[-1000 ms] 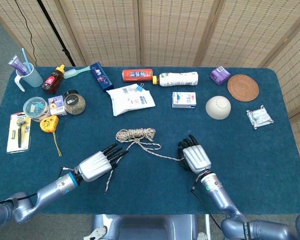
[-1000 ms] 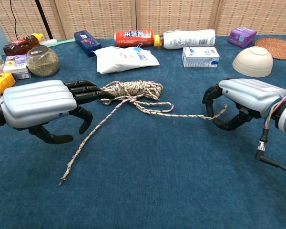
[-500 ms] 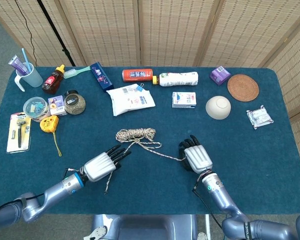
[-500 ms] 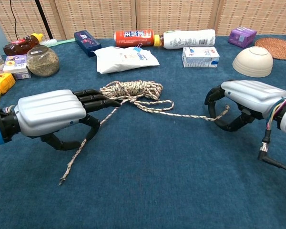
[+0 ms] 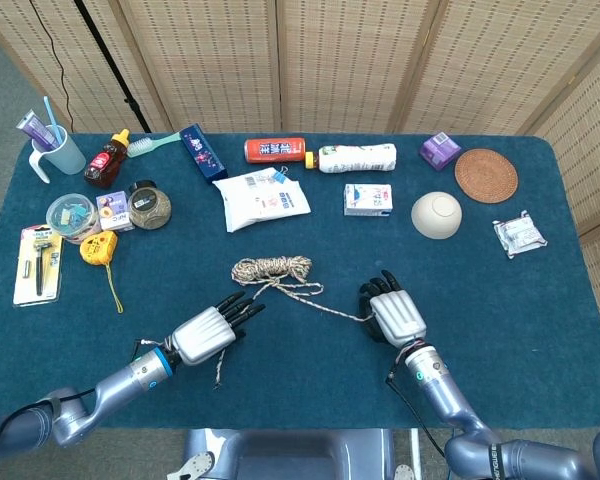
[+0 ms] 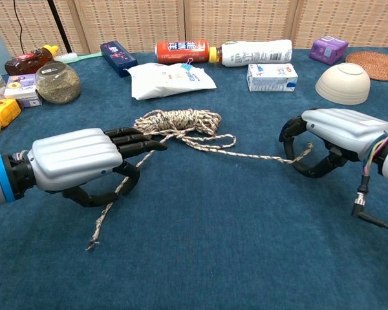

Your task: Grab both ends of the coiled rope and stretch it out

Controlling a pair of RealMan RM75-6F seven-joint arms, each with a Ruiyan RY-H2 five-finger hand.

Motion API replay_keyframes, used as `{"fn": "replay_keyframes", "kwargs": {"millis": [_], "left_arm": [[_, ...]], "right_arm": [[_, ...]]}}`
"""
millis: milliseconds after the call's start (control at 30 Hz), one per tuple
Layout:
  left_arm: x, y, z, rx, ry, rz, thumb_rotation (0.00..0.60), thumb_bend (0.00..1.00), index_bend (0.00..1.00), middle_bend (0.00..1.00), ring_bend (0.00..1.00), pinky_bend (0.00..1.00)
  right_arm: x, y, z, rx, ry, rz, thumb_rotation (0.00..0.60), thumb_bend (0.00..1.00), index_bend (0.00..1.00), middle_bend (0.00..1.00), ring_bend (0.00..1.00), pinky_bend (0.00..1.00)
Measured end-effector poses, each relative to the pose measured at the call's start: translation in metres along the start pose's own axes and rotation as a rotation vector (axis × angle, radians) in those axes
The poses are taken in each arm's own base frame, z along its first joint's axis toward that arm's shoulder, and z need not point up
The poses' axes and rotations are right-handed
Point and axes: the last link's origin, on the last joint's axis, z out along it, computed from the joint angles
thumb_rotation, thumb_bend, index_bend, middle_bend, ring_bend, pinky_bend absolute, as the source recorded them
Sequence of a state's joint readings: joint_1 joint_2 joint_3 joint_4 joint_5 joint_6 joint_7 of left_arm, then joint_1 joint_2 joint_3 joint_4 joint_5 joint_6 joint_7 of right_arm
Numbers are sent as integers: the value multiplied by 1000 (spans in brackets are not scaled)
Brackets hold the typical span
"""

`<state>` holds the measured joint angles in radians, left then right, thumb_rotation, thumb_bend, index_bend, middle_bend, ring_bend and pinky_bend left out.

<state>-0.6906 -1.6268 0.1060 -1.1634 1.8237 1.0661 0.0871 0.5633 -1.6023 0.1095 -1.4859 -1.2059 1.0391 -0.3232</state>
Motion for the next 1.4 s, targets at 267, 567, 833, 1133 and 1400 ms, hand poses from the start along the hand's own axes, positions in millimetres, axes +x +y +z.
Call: {"fn": "replay_keyframes", "kwargs": {"millis": [267, 567, 833, 1133, 1400], "left_arm": [[-1, 0, 0, 0, -5, 1, 600, 348, 522, 0, 0, 0], [2, -2, -5, 3, -2, 3, 600, 348, 510, 0, 0, 0], [4, -5, -8, 15, 4, -1, 600, 349, 505, 0, 0, 0], [1, -6, -13, 23, -10, -6, 600, 348, 505, 0, 0, 0], [-1, -5, -10, 25, -9, -5, 600, 349, 505, 0, 0, 0]], "right_arm": [[0, 1, 0, -2, 0, 3, 600, 510, 602, 264, 162, 0], [0, 0, 0, -1, -1, 5, 600, 510, 602, 263, 162, 0], [0, -1, 0, 2, -2, 4, 600, 510, 602, 263, 162, 0], [-2, -1, 0, 0, -8, 4, 600, 511, 602, 263, 162, 0], [-2, 0, 0, -3, -6, 4, 600, 510, 603, 264, 162, 0]]}}
